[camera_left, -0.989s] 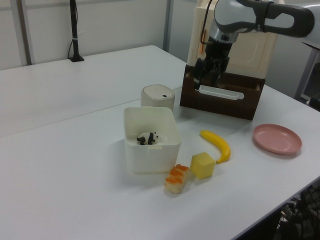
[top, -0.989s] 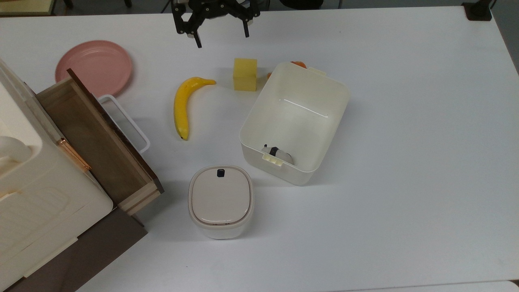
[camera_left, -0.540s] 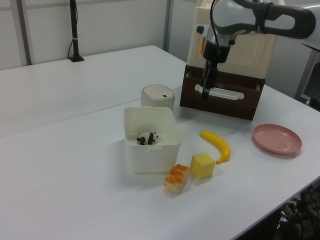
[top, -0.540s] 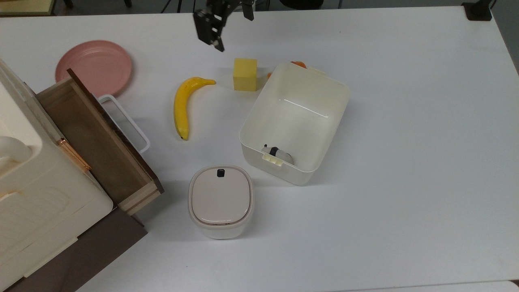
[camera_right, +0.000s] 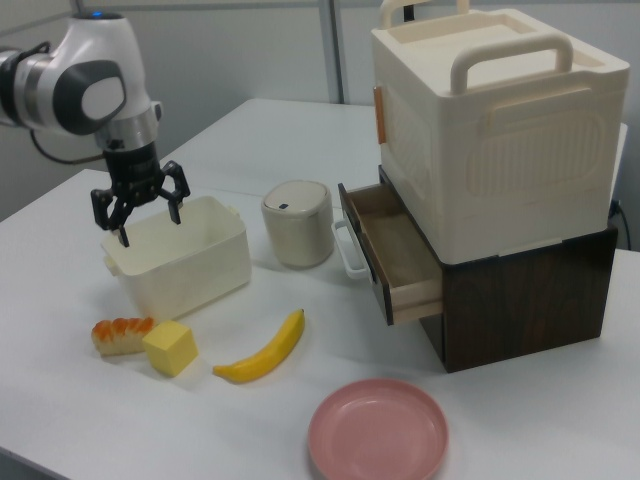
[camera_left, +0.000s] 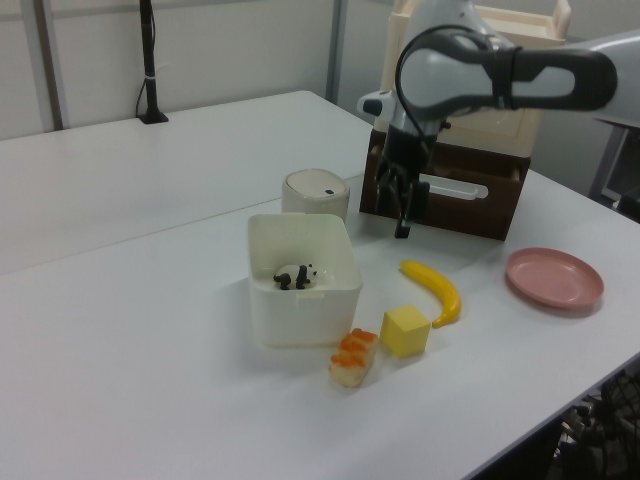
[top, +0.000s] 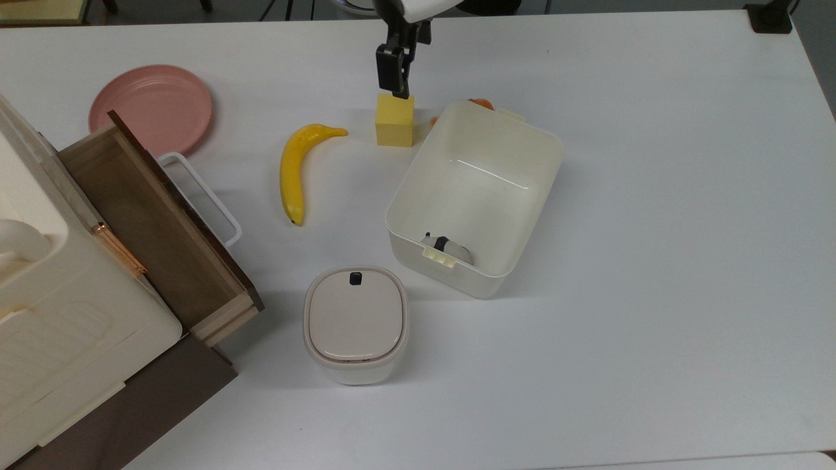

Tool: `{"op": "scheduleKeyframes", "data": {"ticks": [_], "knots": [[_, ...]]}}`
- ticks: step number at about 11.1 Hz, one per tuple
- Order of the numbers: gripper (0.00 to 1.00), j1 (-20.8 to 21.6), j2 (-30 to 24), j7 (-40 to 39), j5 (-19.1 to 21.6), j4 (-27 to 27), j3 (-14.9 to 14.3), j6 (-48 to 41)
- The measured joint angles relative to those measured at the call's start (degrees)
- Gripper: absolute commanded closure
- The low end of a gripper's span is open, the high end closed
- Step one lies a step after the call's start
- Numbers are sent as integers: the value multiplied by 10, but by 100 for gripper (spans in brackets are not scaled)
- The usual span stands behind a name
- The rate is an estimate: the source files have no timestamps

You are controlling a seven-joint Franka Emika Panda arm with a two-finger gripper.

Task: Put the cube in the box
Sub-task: 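Lower around the yellow cube and close the gripper on it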

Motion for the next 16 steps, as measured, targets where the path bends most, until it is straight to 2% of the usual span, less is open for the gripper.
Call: {"op": "scheduleKeyframes", "data": {"ticks": [3,10,16], "knots": [[0,2,-14,-3,-27,-56,7,42],[0,13,-14,-6,-78,-116,7,48],[0,15,-7,-25,-91,-164,7,95]]}}
